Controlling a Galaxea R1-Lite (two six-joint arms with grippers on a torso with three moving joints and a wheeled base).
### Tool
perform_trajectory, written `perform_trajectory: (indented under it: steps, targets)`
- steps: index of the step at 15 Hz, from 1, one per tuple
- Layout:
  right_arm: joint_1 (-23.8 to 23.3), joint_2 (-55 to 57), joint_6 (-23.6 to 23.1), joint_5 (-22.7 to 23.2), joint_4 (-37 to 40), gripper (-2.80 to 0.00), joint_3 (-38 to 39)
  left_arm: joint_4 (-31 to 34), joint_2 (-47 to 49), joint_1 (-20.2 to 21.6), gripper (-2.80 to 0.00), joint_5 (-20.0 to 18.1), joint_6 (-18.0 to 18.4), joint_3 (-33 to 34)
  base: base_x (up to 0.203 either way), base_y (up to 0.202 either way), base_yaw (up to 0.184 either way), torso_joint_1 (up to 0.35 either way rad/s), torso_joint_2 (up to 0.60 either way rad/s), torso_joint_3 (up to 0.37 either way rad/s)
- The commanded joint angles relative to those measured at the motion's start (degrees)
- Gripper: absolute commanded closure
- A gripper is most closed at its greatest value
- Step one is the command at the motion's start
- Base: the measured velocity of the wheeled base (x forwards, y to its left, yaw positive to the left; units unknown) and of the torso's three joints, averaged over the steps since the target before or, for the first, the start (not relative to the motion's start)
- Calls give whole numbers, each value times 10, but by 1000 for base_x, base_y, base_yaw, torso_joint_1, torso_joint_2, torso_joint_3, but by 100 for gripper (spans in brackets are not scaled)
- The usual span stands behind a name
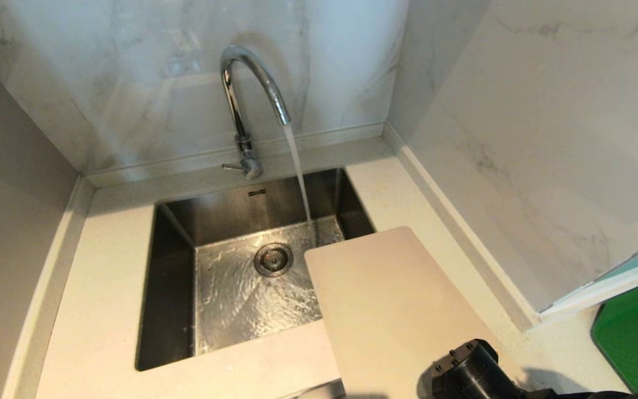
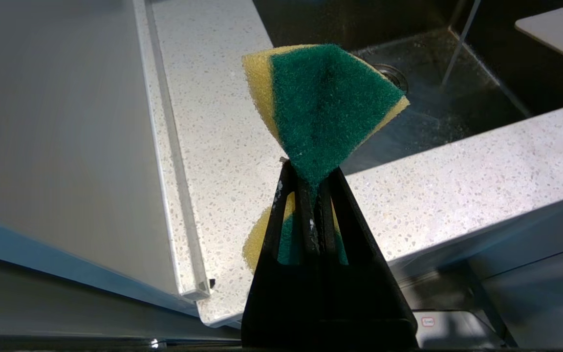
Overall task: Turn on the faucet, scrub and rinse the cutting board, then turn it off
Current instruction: Pick up the cutting board
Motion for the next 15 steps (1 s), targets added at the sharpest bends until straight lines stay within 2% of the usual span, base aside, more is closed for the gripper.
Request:
perform_trajectory:
  steps: [1, 5, 11, 15]
  targets:
    - [0, -46, -5, -2, 7, 0, -1, 0, 0, 0, 0, 0, 0, 1, 0, 0, 0, 0, 0, 0]
    - [0, -91, -6, -22, 35, 0, -1, 0, 0, 0, 0, 0, 0, 1, 0, 0, 0, 0, 0, 0]
    - [0, -156, -10, -56, 37, 0, -7, 0, 0, 0, 0, 0, 0, 1, 0, 0, 0, 0, 0, 0]
    - [0, -200, -32, -76, 39, 0, -8, 0, 0, 0, 0, 0, 0, 1, 0, 0, 0, 0, 0, 0]
